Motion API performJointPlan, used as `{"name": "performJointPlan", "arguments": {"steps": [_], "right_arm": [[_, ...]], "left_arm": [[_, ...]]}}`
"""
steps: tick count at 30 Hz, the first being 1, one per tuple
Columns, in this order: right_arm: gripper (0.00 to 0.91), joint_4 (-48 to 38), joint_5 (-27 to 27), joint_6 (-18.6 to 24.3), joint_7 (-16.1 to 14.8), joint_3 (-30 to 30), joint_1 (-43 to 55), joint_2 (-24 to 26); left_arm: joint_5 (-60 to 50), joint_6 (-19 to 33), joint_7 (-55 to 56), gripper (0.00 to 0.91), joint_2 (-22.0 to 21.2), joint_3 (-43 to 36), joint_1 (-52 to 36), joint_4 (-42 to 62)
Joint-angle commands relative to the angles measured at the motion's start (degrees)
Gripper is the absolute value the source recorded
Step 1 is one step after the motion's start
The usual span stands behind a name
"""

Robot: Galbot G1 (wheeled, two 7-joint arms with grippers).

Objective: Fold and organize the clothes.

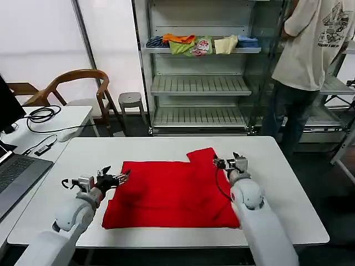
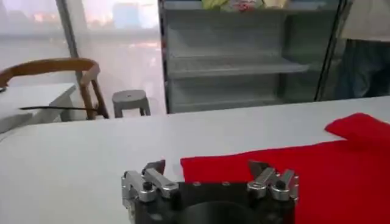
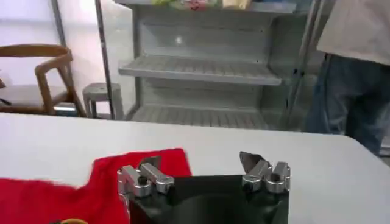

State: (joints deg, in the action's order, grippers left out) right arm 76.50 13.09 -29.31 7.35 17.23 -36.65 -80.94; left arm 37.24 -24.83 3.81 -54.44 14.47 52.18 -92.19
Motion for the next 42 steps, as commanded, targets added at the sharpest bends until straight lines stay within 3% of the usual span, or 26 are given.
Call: {"name": "performJointPlan", "arguments": {"steps": [1, 5, 10, 34, 35, 36, 37, 38, 42], "right_arm": [[0.907, -22.0, -4.1, 5.7, -3.1, -0.4, 12.4, -5.6], [0.907, -24.0, -4.5, 7.7, -4.9, -0.9, 12.8, -6.2], [0.907, -26.5, -4.5, 9.4, -4.6, -0.7, 13.2, -7.6], [0.907, -29.1, -4.0, 9.4, -3.8, 0.0, 13.0, -7.8], [0.907, -29.0, -3.9, 9.2, -3.9, 0.0, 13.0, -7.8], [0.766, -29.0, -3.8, 8.9, -3.9, 0.0, 13.0, -7.7], [0.353, -29.0, -3.5, 8.8, -4.0, 0.0, 13.1, -7.7], [0.0, -29.1, -3.2, 8.8, -4.1, 0.0, 13.1, -7.7], [0.0, -28.9, -2.7, 8.5, -4.5, 0.0, 13.1, -7.6]], "left_arm": [[0.0, 0.3, -1.6, 0.907, -0.3, -4.3, -8.3, 10.4], [0.0, 1.3, -3.3, 0.907, -1.2, -5.5, -10.6, 15.1], [-0.3, 1.9, -4.2, 0.907, -2.5, -6.2, -12.5, 18.7], [-2.6, 3.7, -5.9, 0.907, -4.3, -6.7, -14.9, 24.4], [-2.6, 3.6, -6.0, 0.564, -4.3, -6.7, -15.0, 24.4], [-2.6, 3.4, -5.9, 0.05, -4.3, -6.7, -15.1, 24.4], [-2.7, 3.3, -5.9, 0.02, -4.3, -6.7, -15.1, 24.5], [-2.8, 3.3, -6.0, 0.02, -4.2, -6.8, -15.2, 24.5], [-2.8, 3.4, -6.8, 0.02, -4.0, -6.8, -14.8, 24.2]]}}
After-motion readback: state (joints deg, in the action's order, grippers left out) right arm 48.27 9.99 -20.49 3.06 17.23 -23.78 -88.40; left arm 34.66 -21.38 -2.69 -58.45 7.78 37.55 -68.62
